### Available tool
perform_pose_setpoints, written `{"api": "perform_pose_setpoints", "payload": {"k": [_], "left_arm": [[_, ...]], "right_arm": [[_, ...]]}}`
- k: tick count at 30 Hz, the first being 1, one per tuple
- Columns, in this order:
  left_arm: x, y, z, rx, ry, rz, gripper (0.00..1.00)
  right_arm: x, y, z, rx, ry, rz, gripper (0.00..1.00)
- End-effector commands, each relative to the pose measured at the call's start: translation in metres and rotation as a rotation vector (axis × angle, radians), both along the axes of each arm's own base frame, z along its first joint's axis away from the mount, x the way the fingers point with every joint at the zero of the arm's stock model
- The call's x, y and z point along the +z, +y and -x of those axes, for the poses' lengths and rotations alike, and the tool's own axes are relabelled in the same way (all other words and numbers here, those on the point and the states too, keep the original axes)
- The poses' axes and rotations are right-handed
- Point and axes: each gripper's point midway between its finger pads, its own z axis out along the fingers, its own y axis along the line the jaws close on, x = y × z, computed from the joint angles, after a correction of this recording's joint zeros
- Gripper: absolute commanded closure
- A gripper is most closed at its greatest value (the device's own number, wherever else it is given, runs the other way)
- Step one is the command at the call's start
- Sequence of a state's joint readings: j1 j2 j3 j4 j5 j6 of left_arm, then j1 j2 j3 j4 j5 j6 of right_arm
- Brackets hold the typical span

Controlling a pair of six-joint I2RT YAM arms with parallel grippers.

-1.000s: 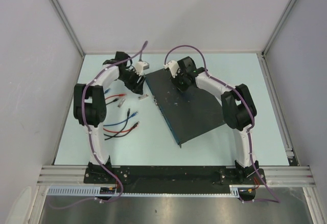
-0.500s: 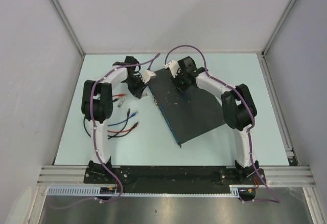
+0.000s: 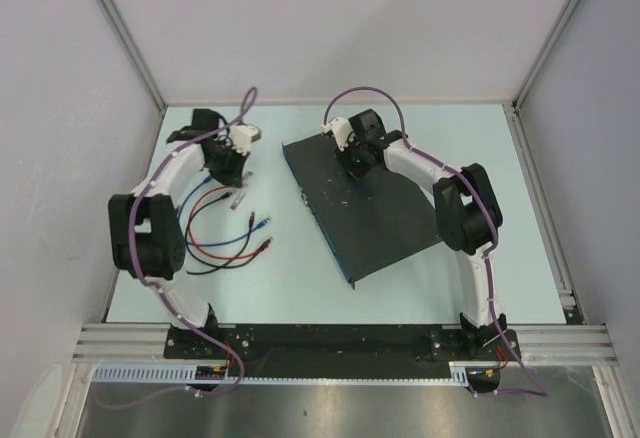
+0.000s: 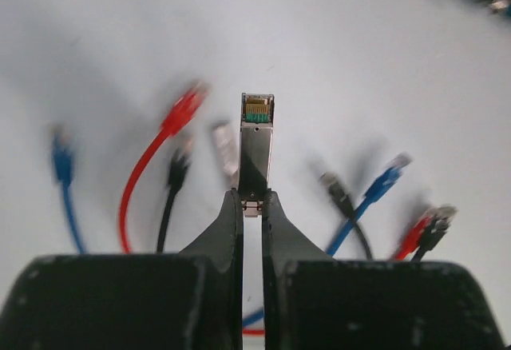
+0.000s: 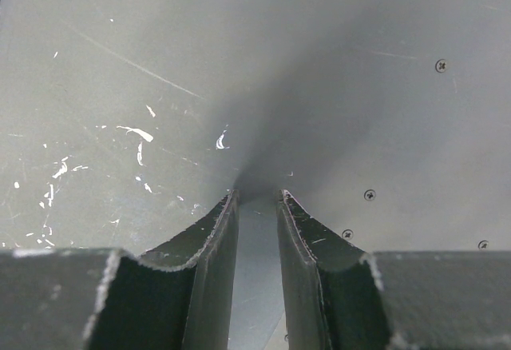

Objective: Pull the plug from the switch port

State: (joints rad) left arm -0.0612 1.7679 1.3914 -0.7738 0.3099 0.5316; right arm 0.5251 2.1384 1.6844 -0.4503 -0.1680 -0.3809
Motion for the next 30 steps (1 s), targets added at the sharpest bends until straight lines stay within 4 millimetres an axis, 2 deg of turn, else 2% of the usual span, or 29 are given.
{"api": "perform_pose_setpoints", "payload": {"k": [1,5,6,7,8,11,12,13,14,16,18,20,21,24,25,26,30], "left_arm": [[-0.015,0.054,0.012,0.202,0.005,-0.07,0.98],[-0.041,0.062,0.009,0.254,0.029,-0.097,0.98],[-0.056,0.068,0.009,0.278,0.076,-0.128,0.94],[-0.052,0.071,0.003,0.305,0.087,-0.137,0.91],[-0.054,0.072,0.002,0.314,0.102,-0.143,0.79],[-0.026,0.058,-0.015,0.298,0.021,-0.062,0.61],[-0.018,0.051,-0.019,0.278,-0.007,-0.037,0.56],[0.003,0.034,-0.025,0.224,-0.063,0.013,0.5],[0.012,0.029,-0.03,0.211,-0.093,0.031,0.48],[0.034,-0.007,-0.035,0.159,-0.123,0.117,0.45],[0.047,-0.031,-0.039,0.148,-0.118,0.235,0.45],[0.058,-0.065,-0.039,0.172,-0.046,0.442,0.45],[0.065,-0.076,-0.047,0.168,-0.062,0.519,0.45],[0.044,-0.104,-0.049,0.297,0.122,0.723,0.45],[0.037,-0.109,-0.048,0.287,0.155,0.741,0.46],[0.02,-0.113,-0.049,0.291,0.199,0.731,0.46],[-0.001,-0.125,-0.052,0.26,0.26,0.748,0.48]], "right_arm": [[-0.078,-0.021,0.032,-0.017,0.2,0.133,0.69],[-0.079,-0.018,0.031,-0.025,0.212,0.121,0.69],[-0.078,-0.018,0.031,-0.025,0.212,0.118,0.69],[-0.077,-0.017,0.03,-0.024,0.209,0.114,0.69],[-0.078,-0.017,0.031,-0.028,0.211,0.113,0.69],[-0.076,-0.018,0.031,-0.028,0.207,0.113,0.69],[-0.076,-0.018,0.032,-0.026,0.21,0.114,0.69],[-0.078,-0.019,0.032,-0.026,0.212,0.116,0.69],[-0.077,-0.019,0.032,-0.027,0.213,0.114,0.69],[-0.079,-0.019,0.032,-0.027,0.217,0.12,0.69],[-0.078,-0.018,0.03,-0.027,0.211,0.118,0.69],[-0.078,-0.017,0.03,-0.024,0.211,0.117,0.69],[-0.078,-0.017,0.03,-0.026,0.211,0.118,0.69],[-0.078,-0.018,0.031,-0.025,0.209,0.116,0.69],[-0.078,-0.019,0.032,-0.024,0.21,0.12,0.68],[-0.078,-0.02,0.032,-0.024,0.211,0.121,0.69],[-0.08,-0.02,0.034,-0.018,0.216,0.127,0.68]]}}
